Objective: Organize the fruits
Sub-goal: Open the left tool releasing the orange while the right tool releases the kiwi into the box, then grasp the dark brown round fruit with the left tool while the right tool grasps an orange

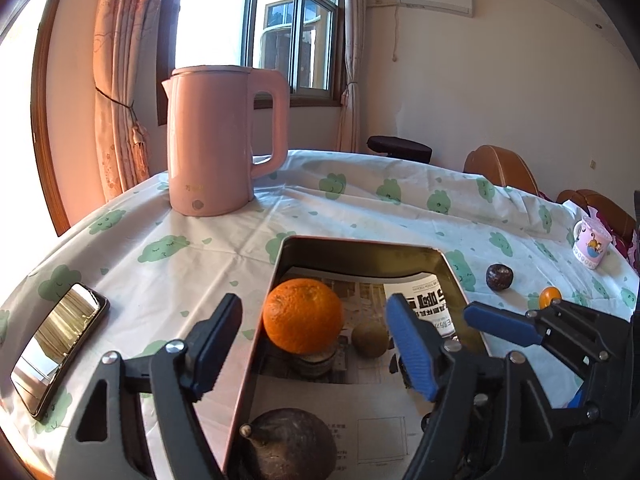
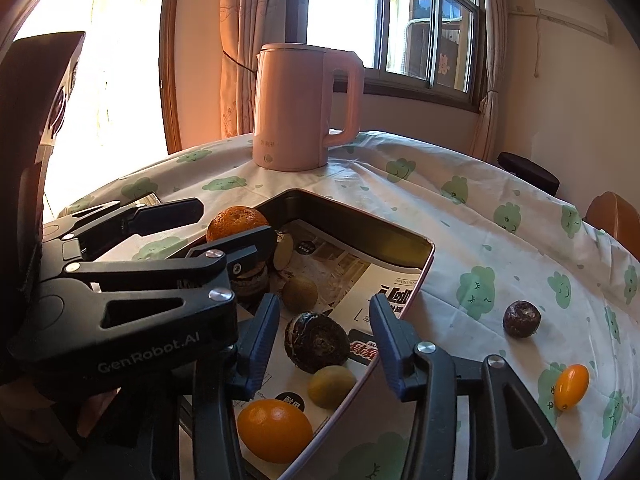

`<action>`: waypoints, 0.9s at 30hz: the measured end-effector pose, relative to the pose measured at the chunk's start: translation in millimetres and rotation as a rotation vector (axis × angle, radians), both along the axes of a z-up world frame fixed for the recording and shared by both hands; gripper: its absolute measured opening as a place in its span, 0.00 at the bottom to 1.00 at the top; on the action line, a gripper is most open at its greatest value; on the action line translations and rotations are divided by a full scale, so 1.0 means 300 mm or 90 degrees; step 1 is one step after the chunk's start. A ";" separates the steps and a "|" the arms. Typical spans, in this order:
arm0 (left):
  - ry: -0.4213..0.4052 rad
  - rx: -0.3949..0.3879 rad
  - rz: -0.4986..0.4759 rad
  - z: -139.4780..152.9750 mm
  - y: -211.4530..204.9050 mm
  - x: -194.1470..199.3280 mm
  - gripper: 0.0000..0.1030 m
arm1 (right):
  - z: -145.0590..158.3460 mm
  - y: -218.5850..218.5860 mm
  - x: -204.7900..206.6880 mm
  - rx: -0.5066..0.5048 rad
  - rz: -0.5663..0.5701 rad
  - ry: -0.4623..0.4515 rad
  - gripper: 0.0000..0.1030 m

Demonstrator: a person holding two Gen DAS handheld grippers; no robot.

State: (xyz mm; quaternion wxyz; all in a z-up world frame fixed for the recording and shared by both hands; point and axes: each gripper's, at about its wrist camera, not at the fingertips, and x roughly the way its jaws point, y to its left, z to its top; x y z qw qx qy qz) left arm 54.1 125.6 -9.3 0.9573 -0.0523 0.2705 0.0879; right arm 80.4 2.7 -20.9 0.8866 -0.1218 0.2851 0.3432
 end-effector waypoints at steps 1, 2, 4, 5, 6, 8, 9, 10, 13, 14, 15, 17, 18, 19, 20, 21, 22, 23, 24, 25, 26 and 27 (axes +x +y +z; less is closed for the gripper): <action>-0.005 0.002 0.000 0.007 -0.003 -0.006 0.82 | 0.001 -0.003 -0.001 0.001 -0.002 -0.002 0.51; -0.010 0.002 0.000 0.014 -0.007 -0.010 0.82 | 0.003 -0.007 -0.001 0.001 -0.004 -0.004 0.51; -0.019 -0.001 -0.003 0.029 -0.013 -0.018 0.82 | 0.009 -0.019 -0.006 0.000 -0.008 -0.010 0.51; -0.024 -0.003 -0.004 0.037 -0.018 -0.023 0.83 | 0.014 -0.028 -0.009 -0.001 -0.011 -0.015 0.51; -0.028 -0.005 -0.004 0.044 -0.023 -0.024 0.85 | 0.020 -0.040 -0.011 -0.003 -0.016 -0.022 0.51; -0.036 -0.006 -0.006 0.057 -0.041 -0.026 0.88 | 0.037 -0.076 -0.012 -0.003 -0.029 -0.035 0.51; -0.038 -0.005 -0.010 0.063 -0.055 -0.024 0.88 | 0.045 -0.099 -0.010 -0.002 -0.036 -0.039 0.52; -0.040 -0.002 -0.016 0.070 -0.071 -0.020 0.88 | 0.053 -0.127 -0.007 0.000 -0.045 -0.043 0.52; -0.041 0.009 -0.032 0.080 -0.131 -0.005 0.90 | 0.070 -0.227 0.015 -0.003 -0.085 -0.052 0.55; -0.041 0.011 -0.039 0.081 -0.154 0.002 0.91 | 0.074 -0.266 0.030 -0.002 -0.104 -0.051 0.57; -0.040 0.014 -0.048 0.082 -0.177 0.008 0.91 | 0.076 -0.307 0.047 0.001 -0.124 -0.048 0.59; -0.037 0.025 -0.063 0.084 -0.231 0.023 0.91 | 0.076 -0.387 0.083 0.006 -0.168 -0.035 0.60; -0.036 0.032 -0.071 0.085 -0.259 0.031 0.92 | 0.073 -0.424 0.102 0.006 -0.190 -0.028 0.60; -0.035 0.035 -0.081 0.085 -0.286 0.041 0.93 | 0.068 -0.458 0.121 0.006 -0.210 -0.019 0.60; -0.034 0.036 -0.090 0.085 -0.311 0.053 0.95 | 0.062 -0.488 0.141 0.005 -0.228 -0.008 0.60; -0.029 0.038 -0.096 0.082 -0.335 0.066 0.95 | 0.056 -0.514 0.158 0.003 -0.244 0.002 0.60; -0.023 0.042 -0.101 0.081 -0.360 0.078 0.95 | 0.049 -0.538 0.175 0.002 -0.256 0.011 0.60; -0.019 0.046 -0.110 0.079 -0.385 0.090 0.95 | 0.042 -0.558 0.191 0.001 -0.266 0.019 0.60; -0.016 0.047 -0.121 0.078 -0.407 0.104 0.96 | 0.033 -0.574 0.207 0.000 -0.274 0.029 0.60; -0.014 0.048 -0.128 0.076 -0.425 0.118 0.96 | 0.024 -0.590 0.219 -0.001 -0.282 0.039 0.60; -0.010 0.053 -0.127 0.072 -0.443 0.133 0.96 | 0.014 -0.600 0.234 0.003 -0.286 0.051 0.60; -0.002 0.059 -0.123 0.067 -0.457 0.149 0.96 | 0.005 -0.614 0.243 0.010 -0.284 0.064 0.60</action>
